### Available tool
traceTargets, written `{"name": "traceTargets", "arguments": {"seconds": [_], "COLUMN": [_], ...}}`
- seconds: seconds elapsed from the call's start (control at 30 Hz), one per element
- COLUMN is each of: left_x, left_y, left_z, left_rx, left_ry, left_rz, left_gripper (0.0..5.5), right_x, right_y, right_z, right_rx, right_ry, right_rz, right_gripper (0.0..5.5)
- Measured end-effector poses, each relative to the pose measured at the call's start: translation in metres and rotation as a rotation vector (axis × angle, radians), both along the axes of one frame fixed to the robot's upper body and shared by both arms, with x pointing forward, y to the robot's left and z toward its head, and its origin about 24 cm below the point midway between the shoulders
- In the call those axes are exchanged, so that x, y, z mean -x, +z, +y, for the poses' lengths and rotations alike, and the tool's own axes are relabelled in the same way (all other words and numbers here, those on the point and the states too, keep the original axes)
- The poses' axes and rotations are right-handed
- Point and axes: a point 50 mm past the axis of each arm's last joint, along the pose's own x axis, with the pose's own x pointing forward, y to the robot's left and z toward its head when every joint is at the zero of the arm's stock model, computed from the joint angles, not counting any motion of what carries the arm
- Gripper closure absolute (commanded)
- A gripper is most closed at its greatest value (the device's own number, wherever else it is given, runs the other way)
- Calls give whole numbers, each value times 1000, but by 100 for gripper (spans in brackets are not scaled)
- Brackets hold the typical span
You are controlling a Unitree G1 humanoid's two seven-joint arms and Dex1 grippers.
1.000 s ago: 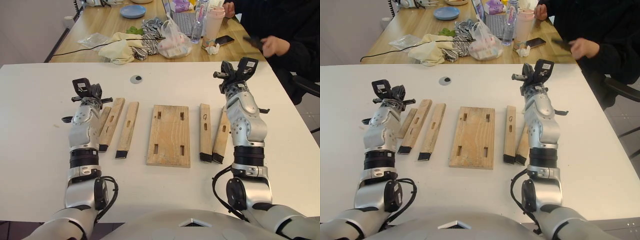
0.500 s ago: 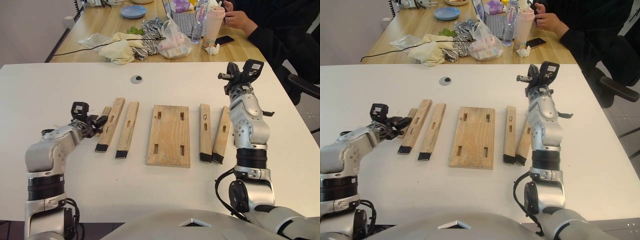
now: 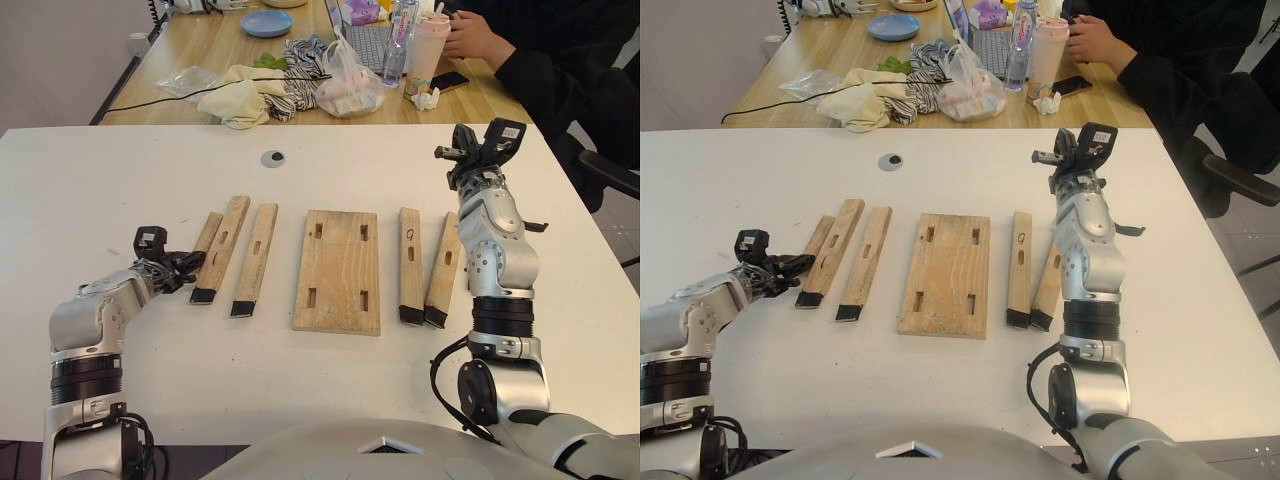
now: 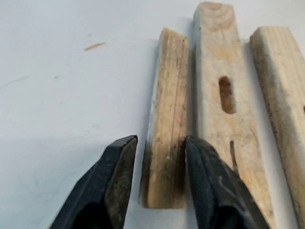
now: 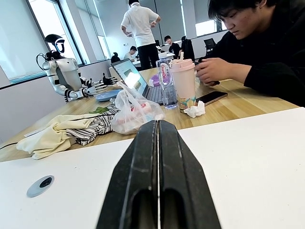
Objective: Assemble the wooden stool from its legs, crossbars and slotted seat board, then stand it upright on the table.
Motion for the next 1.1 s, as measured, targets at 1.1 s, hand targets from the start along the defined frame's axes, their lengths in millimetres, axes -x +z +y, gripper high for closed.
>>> {"name": "traceTargets", "arguments": {"seconds": [1.1], "left_x": [-63], "left_y": [72], "left_z": [-82], "left_rx": [-1320], "left_ry": [-376], "left_rz": [-1049], "left_gripper": [515], "right_x": [-6], "right_y": [2], "right_z": [67], "right_rx": [-642], "right_ry": [428], "right_rz": [235], "right_gripper": [370]}}
